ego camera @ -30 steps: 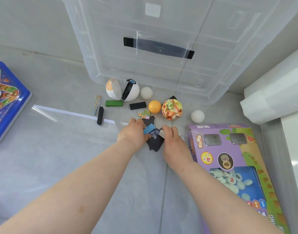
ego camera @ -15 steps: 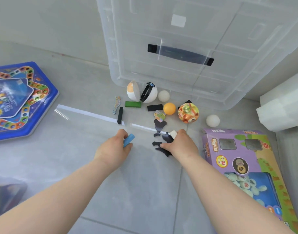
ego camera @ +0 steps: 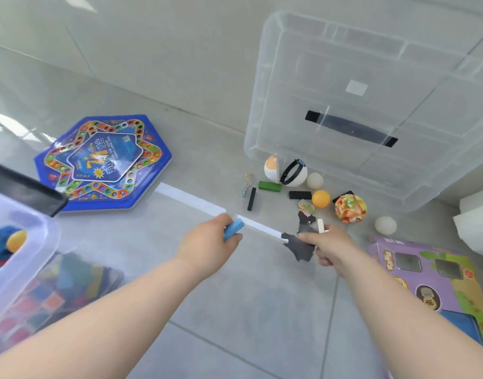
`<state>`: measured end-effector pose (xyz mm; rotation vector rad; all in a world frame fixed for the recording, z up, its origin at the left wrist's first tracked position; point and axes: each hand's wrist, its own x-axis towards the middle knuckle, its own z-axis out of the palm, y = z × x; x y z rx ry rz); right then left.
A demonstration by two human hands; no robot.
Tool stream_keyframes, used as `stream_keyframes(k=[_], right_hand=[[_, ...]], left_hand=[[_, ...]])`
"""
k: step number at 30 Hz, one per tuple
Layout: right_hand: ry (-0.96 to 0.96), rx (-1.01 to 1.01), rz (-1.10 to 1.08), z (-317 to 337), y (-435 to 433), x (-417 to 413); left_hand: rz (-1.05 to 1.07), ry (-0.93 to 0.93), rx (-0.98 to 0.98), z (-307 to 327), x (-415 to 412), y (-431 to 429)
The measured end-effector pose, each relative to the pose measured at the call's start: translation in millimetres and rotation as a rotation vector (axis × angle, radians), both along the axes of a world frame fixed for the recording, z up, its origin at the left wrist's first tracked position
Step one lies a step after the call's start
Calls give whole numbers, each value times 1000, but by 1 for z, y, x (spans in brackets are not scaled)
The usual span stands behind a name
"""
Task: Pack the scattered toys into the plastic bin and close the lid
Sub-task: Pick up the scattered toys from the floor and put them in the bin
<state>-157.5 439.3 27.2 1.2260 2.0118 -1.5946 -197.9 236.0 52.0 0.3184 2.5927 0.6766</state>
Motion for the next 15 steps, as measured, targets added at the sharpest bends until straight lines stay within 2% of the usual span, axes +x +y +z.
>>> stream_keyframes(k=[4,7,9,12,15], right_hand=[[184,-55,21,40,-33,-14],[291,-110,56,73,-69,-30],[335,-141,121,92,-97,-40],[377,-151,282,116,-142,-55],[458,-166,423,132,-195,-65]], left_hand=[[-156,174,130,81,-8,-12],[-163,332,150,129,-9,-61],[-78,373,126,140,-9,-110],[171,408,1,130,-4,-186],[426,345,-192,105,7,-246]])
